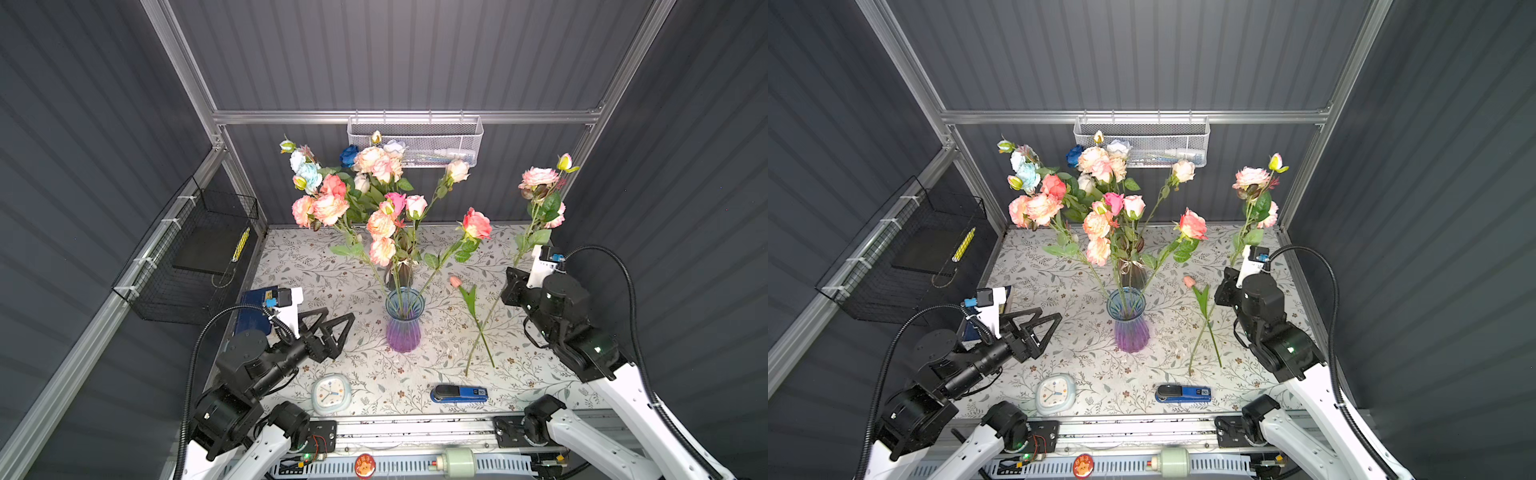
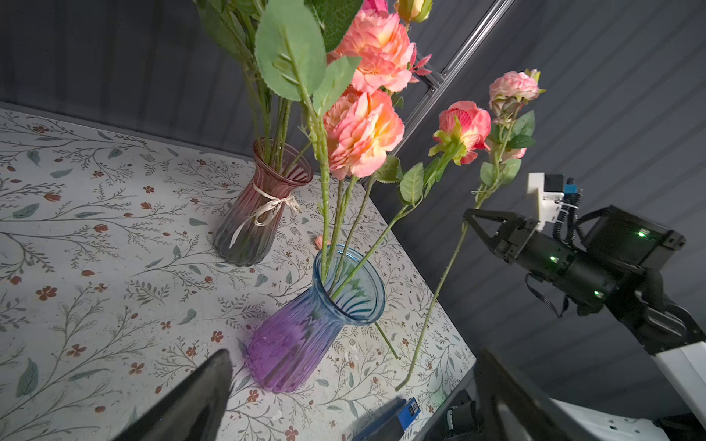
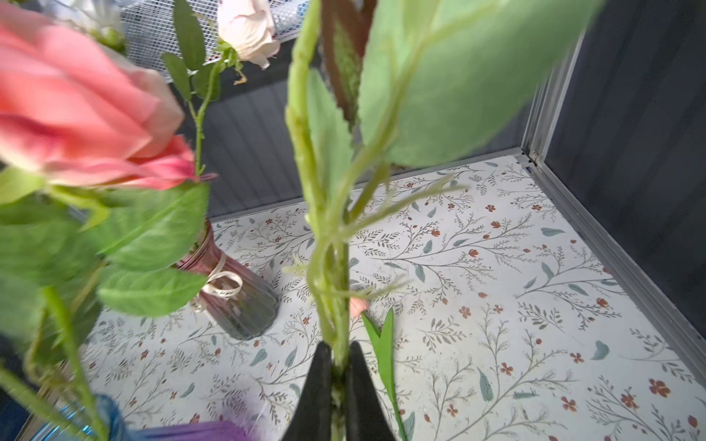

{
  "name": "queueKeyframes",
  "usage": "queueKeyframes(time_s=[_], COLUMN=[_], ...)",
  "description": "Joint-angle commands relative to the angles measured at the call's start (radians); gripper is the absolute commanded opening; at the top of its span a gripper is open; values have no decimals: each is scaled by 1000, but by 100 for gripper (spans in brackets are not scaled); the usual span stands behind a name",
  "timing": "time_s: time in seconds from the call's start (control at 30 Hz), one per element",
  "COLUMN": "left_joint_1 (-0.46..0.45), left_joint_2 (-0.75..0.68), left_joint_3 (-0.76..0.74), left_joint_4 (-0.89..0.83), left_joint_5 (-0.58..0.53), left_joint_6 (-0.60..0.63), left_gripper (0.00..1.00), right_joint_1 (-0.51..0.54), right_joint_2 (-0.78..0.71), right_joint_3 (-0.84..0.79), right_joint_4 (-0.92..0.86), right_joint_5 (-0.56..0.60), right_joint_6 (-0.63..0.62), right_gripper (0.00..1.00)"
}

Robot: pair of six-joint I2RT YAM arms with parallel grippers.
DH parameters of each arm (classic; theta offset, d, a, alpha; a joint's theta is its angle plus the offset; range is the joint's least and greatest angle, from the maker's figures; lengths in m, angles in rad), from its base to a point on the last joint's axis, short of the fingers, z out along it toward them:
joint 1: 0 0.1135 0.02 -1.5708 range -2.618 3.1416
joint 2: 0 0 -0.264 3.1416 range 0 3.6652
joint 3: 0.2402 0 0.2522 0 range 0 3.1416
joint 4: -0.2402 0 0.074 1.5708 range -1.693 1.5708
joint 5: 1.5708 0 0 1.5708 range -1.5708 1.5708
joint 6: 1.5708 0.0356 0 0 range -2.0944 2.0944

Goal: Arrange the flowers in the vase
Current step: 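Lift the pink rose spray upward with the right gripper, then carry the pink rose spray over the pink vase with the right gripper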

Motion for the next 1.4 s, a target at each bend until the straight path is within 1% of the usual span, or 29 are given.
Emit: queueKeyframes(time_s=[0.0, 0.07, 0.13, 0.27, 0.43, 0.5, 0.53, 0.63, 0.73, 0.8, 0.9, 0.97, 1.07, 1.2, 1.27, 1.37], left_joint_1=[-4, -4, -4, -4, -3, -3, -4, -3, -3, -4, -3, -4, -4, -4, -4, -4], left_joint_2=[-13, -12, -8, -7, -5, -4, -3, -3, -1, 1, 4, 2, 1, 2, 1, -2], left_joint_3=[37, 42, 46, 53, 60, 62, 62, 62, 62, 65, 71, 76, 80, 82, 80, 77], left_joint_4=[-23, -25, -29, -30, -27, -27, -29, -27, -27, -28, -31, -33, -36, -41, -42, -39], left_joint_5=[-23, -25, -25, -30, -29, -29, -29, -29, -35, -36, -38, -41, -43, -45, -46, -50], left_joint_6=[19, 19, 19, 22, 22, 21, 19, 19, 15, 13, 12, 12, 12, 13, 11, 12], left_gripper=[100, 100, 100, 100, 100, 100, 100, 100, 100, 100, 100, 100, 100, 100, 100, 100], right_joint_1=[53, 77, 94, 99, 106, 129, 147, 228, 330, 398, 466, 486, 495, 495, 492, 492], right_joint_2=[-84, -127, -164, -200, -93, -35, -10, 71, 157, 218, 303, 350, 428, 497, 517, 536], right_joint_3=[30, 50, 65, 113, 259, 308, 327, 382, 441, 490, 553, 587, 645, 741, 742, 691], right_joint_4=[-69, -74, -57, 13, 45, 86, 110, 193, 280, 331, 405, 447, 487, 456, 462, 493], right_joint_5=[78, 59, -4, -226, -520, -601, -616, -592, -508, -429, -338, -294, -247, -218, -195, -184], right_joint_6=[-2, -14, -35, -56, -22, -2, 3, -22, -97, -181, -308, -377, -442, -490, -511, -532], right_gripper=[0, 0, 0, 0, 0, 0, 0, 0, 0, 0, 0, 0, 0, 0, 0, 0])
